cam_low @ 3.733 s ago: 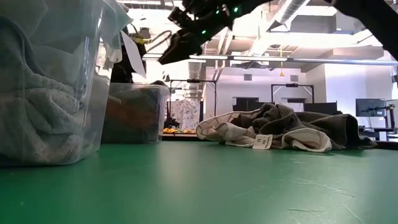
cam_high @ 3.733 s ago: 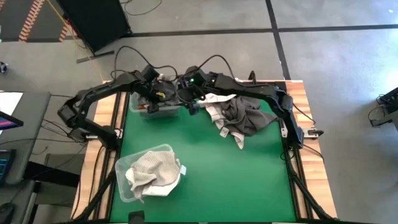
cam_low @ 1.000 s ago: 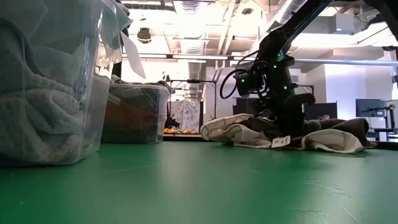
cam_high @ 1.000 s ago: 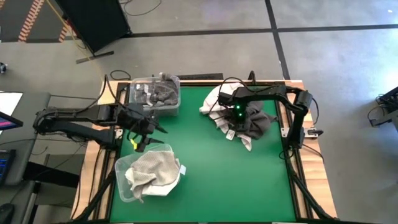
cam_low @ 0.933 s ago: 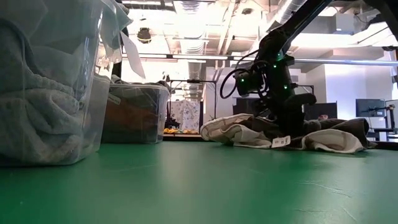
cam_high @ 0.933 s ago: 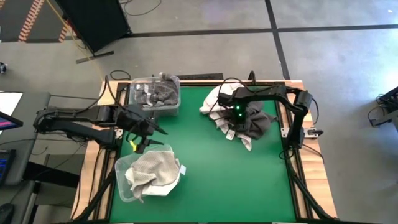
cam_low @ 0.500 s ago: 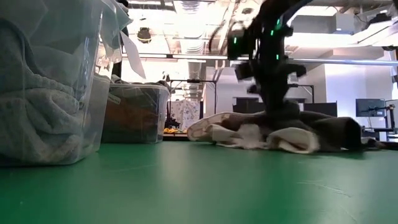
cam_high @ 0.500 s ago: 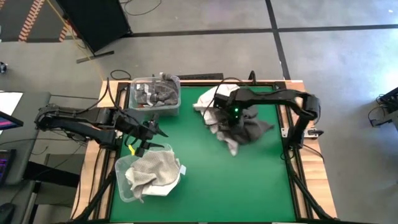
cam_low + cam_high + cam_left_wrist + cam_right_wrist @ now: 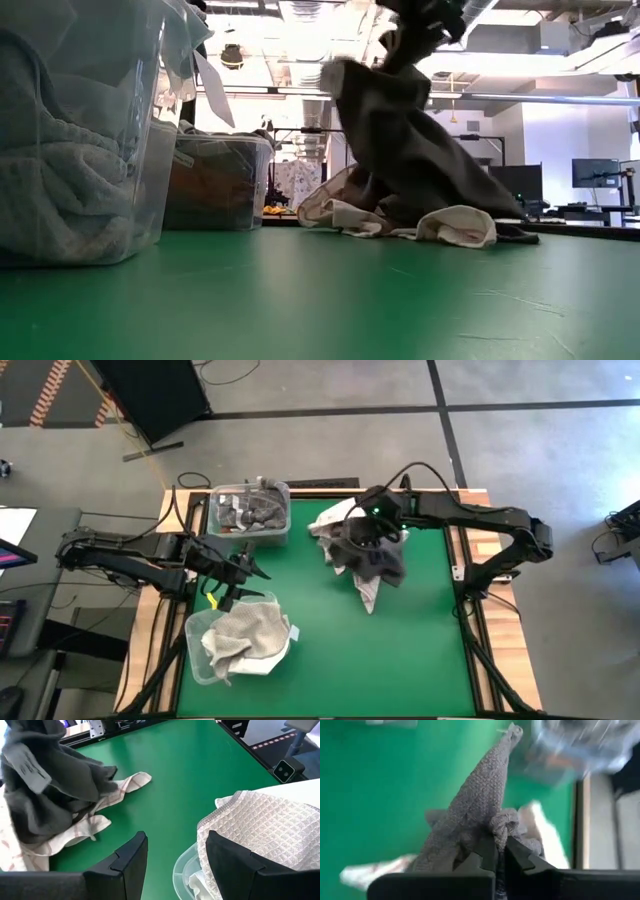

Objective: Sort towels by color in basket
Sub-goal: Put the black towel into the top transparent bin

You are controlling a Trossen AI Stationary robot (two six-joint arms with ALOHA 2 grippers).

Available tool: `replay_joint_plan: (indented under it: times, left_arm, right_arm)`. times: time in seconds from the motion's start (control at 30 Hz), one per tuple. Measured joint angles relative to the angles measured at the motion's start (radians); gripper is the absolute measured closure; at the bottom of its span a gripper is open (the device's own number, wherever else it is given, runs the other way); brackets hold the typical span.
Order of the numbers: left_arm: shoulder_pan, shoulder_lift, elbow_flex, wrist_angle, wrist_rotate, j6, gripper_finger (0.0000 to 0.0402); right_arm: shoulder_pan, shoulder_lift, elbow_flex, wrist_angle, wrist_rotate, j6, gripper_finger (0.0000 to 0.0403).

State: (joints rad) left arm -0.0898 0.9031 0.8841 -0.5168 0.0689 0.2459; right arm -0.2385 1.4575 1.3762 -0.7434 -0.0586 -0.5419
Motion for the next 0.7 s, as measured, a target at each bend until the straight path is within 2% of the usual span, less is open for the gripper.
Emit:
replay_joint_plan:
  times: [0.37,0.5,0.6,0.7]
  left_arm:
    - [0.000,0.000,0.001,-0.009,-0.034,-0.019,0.0209]
    - [-0.001,0.001,0.001,-0.027,-0.061,-0.029,0.0209]
    - [-0.001,0.000,0.001,-0.035,-0.070,-0.034,0.0209]
    - [-0.001,0.000,0.001,-0.054,-0.087,-0.045,0.0209]
  right_arm:
    - [-0.019,0.035,0.000,0.403,-0.027,-0.165,0.0373]
    - [-0.051,0.057,0.002,0.549,-0.068,-0.197,0.0372]
    - [-0.077,0.089,0.016,0.646,-0.138,-0.201,0.0369]
    - [-0.101,0.138,0.067,0.677,-0.200,-0.204,0.0369]
